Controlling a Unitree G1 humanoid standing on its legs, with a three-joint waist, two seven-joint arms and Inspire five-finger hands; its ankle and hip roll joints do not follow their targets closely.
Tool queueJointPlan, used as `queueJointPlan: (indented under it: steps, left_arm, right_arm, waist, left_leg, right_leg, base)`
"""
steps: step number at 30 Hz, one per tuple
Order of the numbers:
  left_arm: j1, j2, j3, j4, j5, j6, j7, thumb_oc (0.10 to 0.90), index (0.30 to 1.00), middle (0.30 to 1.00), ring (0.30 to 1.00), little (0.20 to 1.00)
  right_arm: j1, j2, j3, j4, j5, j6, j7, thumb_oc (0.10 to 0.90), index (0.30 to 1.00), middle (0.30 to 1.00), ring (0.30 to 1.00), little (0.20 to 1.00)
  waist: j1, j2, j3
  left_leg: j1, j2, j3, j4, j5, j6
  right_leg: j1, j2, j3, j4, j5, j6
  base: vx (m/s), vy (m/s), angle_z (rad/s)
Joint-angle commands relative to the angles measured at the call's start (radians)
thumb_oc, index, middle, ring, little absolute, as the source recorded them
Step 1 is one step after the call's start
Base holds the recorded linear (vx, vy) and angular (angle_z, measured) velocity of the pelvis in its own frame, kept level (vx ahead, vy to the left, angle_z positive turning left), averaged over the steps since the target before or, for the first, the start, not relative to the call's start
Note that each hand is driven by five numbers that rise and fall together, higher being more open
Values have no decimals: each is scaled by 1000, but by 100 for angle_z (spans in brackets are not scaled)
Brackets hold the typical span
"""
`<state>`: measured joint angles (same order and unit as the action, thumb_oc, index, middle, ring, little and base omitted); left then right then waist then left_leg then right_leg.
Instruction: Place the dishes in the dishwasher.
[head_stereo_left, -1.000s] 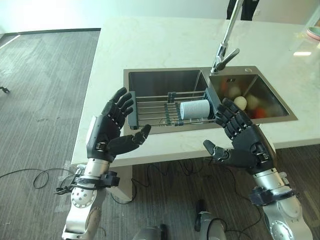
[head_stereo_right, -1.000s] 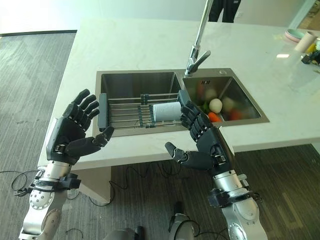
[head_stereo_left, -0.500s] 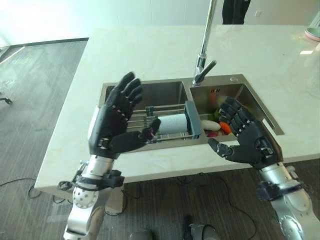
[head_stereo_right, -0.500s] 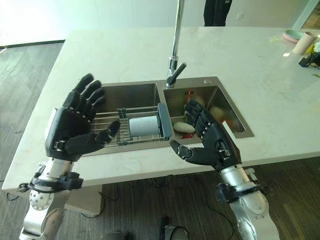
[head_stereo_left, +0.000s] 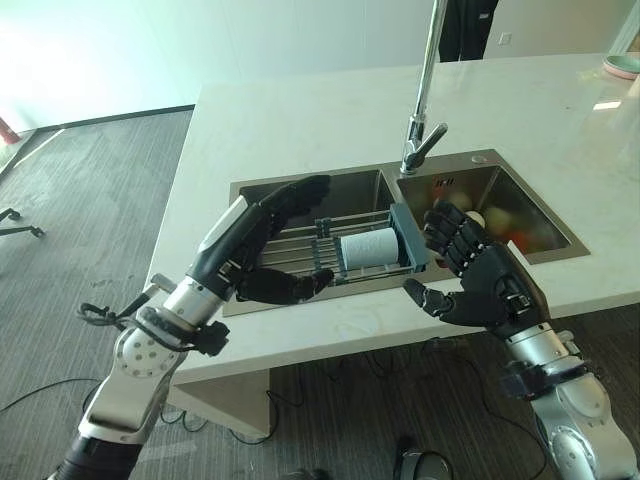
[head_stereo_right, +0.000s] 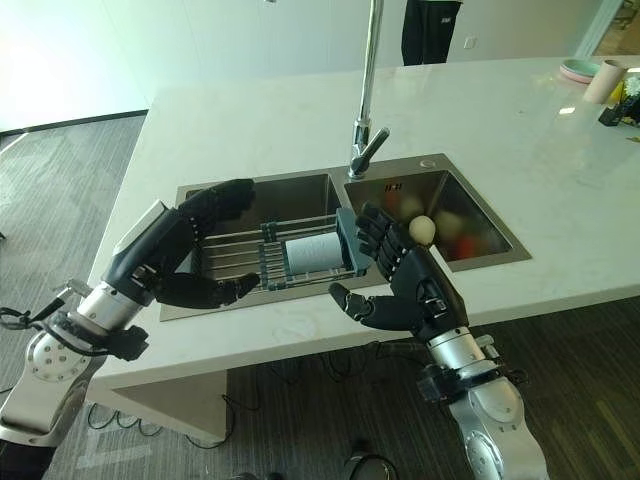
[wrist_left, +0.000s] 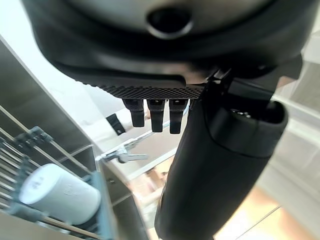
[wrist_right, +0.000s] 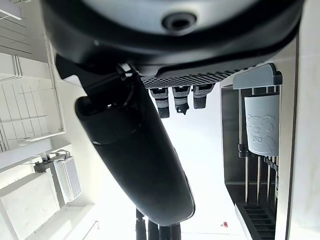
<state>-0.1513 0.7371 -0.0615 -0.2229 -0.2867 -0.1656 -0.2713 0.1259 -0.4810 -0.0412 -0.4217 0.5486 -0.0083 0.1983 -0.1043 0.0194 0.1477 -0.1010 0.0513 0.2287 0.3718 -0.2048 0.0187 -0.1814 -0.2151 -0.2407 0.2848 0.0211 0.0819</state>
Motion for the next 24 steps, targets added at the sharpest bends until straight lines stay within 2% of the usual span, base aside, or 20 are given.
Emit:
queueJointPlan:
  steps: [1,3,12,17,24]
  left_arm:
    - [-101,19,27,-5,22,4,41,800,900,900,900,900]
    - [-191,57,-5,118,18,55,42,800,900,900,900,900]
    - [-277,70,-87,332,46,88,29,800,900,900,900,900]
    - [-305,58,-107,453,54,68,31,800,900,900,900,900]
    - [-303,45,-113,515,102,59,48,800,900,900,900,900]
  right_arm:
    - [-105,-31,-20,-64,-8,-65,6,800,900,900,900,900]
    - [-121,-62,-20,-50,-22,-27,41,800,900,900,900,900]
    - [-141,-101,-10,-29,-26,16,92,800,900,900,900,900]
    - [-136,-113,-8,-15,-33,26,134,800,900,900,900,900]
    - [-129,-126,-21,-14,-38,35,163,800,900,900,900,900]
  waist:
    - [-23,21,-59]
    - [-52,34,-69]
    - [-90,48,-81]
    - [-115,56,-87]
    - [-131,59,-88]
  left_leg:
    - [76,54,-2,-72,-86,-50]
    - [87,58,27,-72,-91,-46]
    - [104,60,72,-72,-98,-41]
    - [119,62,103,-72,-103,-37]
    - [129,63,125,-72,-106,-33]
  right_leg:
    - [32,19,20,15,-158,83]
    - [34,30,49,15,-161,82]
    - [35,51,92,15,-165,79]
    - [36,62,117,15,-166,79]
    - [37,71,135,15,-168,79]
  base:
    - [65,106,-25]
    - [99,100,-39]
    - [36,13,-22]
    - [35,9,-21]
    - [10,6,-14]
